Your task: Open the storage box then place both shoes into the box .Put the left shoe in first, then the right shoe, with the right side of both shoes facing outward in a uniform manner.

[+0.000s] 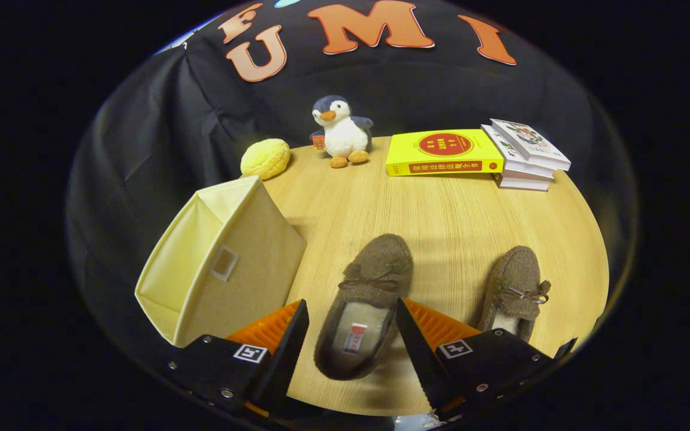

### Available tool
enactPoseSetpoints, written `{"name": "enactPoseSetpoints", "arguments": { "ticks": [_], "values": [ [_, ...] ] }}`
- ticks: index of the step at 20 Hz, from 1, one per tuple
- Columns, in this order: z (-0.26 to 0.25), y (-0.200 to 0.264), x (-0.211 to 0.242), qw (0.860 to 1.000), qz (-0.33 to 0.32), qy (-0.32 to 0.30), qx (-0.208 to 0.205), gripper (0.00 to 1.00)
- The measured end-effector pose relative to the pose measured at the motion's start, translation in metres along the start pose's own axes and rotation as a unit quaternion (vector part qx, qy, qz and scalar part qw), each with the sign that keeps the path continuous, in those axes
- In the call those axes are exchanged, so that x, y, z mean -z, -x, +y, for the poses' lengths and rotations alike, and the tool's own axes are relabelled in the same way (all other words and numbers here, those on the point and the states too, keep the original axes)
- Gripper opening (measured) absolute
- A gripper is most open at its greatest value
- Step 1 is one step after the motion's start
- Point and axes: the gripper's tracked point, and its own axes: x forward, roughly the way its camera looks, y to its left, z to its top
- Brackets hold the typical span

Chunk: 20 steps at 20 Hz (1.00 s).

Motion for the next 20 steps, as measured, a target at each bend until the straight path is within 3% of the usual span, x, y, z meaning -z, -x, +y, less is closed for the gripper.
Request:
{"name": "enactPoseSetpoints", "arguments": {
  "ticks": [3, 9, 11, 12, 14, 20],
  "values": [
    [-0.016, -0.02, 0.016, 1.0, 0.02, 0.006, 0.02, 0.83],
    [-0.039, -0.052, 0.027, 0.998, 0.026, 0.008, 0.051, 0.63],
    [-0.034, -0.062, 0.033, 0.998, 0.045, -0.009, 0.035, 0.5],
    [-0.04, -0.063, 0.032, 0.998, 0.043, -0.012, 0.049, 0.34],
    [-0.045, -0.069, 0.026, 0.998, 0.032, -0.02, 0.058, 0.19],
    [-0.049, -0.074, 0.023, 0.996, 0.014, -0.038, 0.081, 0.05]
  ]
}}
